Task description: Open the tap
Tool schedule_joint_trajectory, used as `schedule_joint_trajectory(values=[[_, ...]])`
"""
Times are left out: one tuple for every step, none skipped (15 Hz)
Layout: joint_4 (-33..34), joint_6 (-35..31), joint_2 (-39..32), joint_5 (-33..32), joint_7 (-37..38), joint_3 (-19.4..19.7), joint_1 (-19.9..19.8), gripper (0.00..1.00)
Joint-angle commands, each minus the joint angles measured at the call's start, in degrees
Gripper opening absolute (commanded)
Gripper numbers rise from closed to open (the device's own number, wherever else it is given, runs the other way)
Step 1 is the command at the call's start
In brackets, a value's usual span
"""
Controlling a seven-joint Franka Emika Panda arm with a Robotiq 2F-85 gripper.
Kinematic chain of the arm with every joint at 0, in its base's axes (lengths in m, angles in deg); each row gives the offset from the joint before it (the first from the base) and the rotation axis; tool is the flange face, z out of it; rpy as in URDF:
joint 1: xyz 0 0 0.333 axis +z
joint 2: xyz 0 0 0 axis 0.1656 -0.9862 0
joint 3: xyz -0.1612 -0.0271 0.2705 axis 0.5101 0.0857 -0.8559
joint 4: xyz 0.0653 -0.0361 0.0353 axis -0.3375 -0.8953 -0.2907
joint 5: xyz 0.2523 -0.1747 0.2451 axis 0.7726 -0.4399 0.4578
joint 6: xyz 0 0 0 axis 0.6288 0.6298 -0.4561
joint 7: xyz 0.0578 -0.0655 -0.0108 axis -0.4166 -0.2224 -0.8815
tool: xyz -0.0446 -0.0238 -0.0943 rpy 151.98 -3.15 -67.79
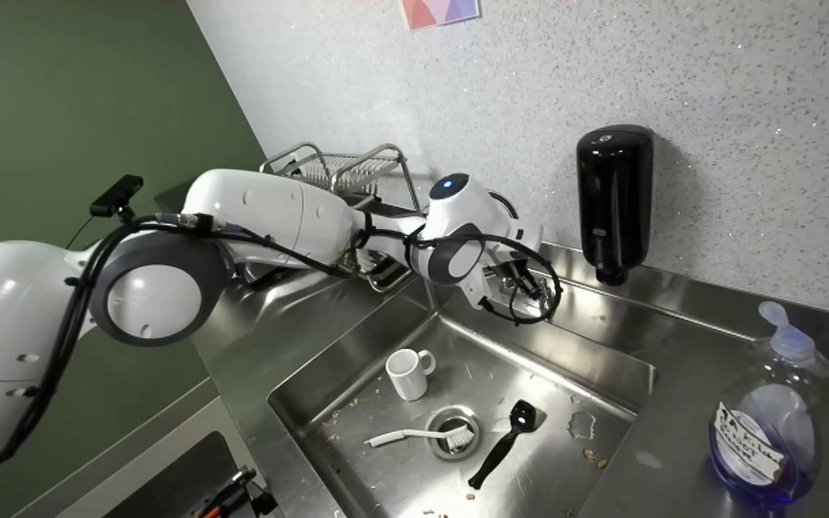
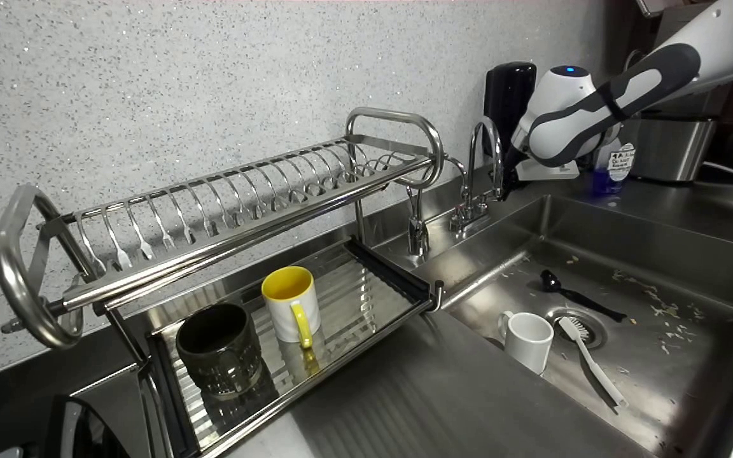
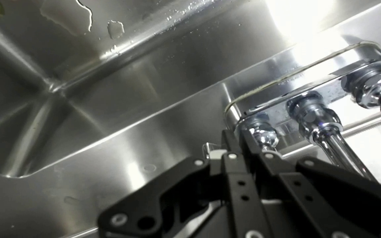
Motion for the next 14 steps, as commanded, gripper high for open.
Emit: schedule_joint_trajectory(values=[[5.65,2.6,-3.14,1.09,0.83,0.52,-0.07,0.0],[6.38,3.05,-3.61,1.13,0.91,0.52,-0.12,0.0],[7.02,3.54,-4.02,1.12,1.13,0.65,-0.09,0.0],[7.66,4.02,-4.39,1.03,1.34,0.85,-0.03,0.0],[8.15,4.44,-4.65,1.04,1.53,0.92,-0.05,0.0],[8.6,4.54,-4.89,1.03,1.86,1.09,-0.07,0.0],[9.19,4.61,-5.23,1.11,2.1,1.1,-0.21,0.0],[9.63,4.96,-5.45,1.12,2.65,1.2,-0.26,0.0],[10.12,5.19,-5.74,1.11,3.1,1.34,-0.34,0.0],[10.65,5.48,-6.05,1.12,3.82,1.54,-0.33,0.0],[11.25,5.78,-6.46,1.07,4.5,1.83,-0.33,0.0],[11.77,6.13,-6.79,1.1,5.06,1.96,-0.42,0.0],[12.29,6.03,-7.21,1.08,5.69,2.17,-0.48,0.0],[12.88,5.97,-7.64,1.0,6.37,2.46,-0.49,0.0]])
